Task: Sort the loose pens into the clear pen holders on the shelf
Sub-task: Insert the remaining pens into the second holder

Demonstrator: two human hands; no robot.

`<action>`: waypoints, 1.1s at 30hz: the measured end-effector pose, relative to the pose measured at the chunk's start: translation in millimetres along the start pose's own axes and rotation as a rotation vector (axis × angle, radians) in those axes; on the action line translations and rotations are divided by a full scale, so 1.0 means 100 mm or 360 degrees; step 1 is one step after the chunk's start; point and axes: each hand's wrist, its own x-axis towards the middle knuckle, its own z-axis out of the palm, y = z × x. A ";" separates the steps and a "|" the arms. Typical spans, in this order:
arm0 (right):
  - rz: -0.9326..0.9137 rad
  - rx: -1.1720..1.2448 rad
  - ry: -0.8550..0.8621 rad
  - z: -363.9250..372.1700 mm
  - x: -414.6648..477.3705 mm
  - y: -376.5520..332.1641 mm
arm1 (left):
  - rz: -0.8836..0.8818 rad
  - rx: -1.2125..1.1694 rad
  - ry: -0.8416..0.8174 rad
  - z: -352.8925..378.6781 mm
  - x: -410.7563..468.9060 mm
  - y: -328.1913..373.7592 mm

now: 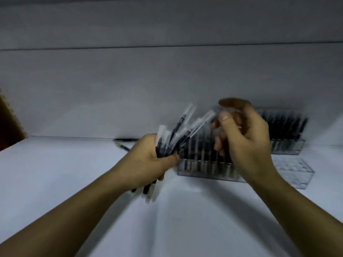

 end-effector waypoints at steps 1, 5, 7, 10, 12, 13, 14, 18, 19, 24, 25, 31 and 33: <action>-0.0009 -0.0071 0.0001 -0.11 0.05 -0.07 | 0.0026 -0.0007 -0.0045 0.10 0.04 0.07; 0.0005 -0.0318 -0.0103 -0.47 0.18 -0.23 | 0.0151 -0.0150 -0.0148 0.42 0.16 0.27; 0.0099 -0.0200 -0.0119 -0.60 0.19 -0.31 | 0.0194 -0.0375 -0.0151 0.57 0.23 0.32; 0.0208 -0.0131 -0.0136 -0.77 0.21 -0.34 | 0.0247 -0.0793 -0.0145 0.76 0.33 0.35; 0.0223 -0.0084 -0.0089 -0.85 0.20 -0.30 | 0.0310 -0.0966 -0.0171 0.87 0.39 0.36; 0.0234 -0.0028 -0.0073 -0.89 0.18 -0.29 | 0.0328 -0.1000 -0.0178 0.92 0.41 0.34; 0.0253 0.0014 -0.0071 -0.91 0.17 -0.27 | 0.0333 -0.1008 -0.0189 0.97 0.43 0.32; 0.0268 -0.0007 -0.0130 -0.87 0.12 -0.18 | 0.0316 -0.1003 -0.0231 1.11 0.47 0.21; 0.0256 0.0002 -0.0120 -0.83 0.13 -0.15 | 0.0312 -0.1014 -0.0237 1.13 0.47 0.20; 0.0266 0.0181 -0.0035 -0.72 0.28 -0.01 | 0.0211 -0.1231 -0.0175 1.16 0.47 0.23; 0.0273 0.0249 0.0000 -0.73 0.32 0.00 | 0.0210 -0.1267 -0.0129 1.18 0.48 0.22; 0.0417 0.0633 0.0227 -0.98 0.48 0.27 | 0.0389 -0.1279 0.0245 1.25 0.49 0.09; 0.0492 0.0643 0.0255 -1.03 0.45 0.42 | 0.0448 -0.1223 0.0284 1.28 0.45 0.06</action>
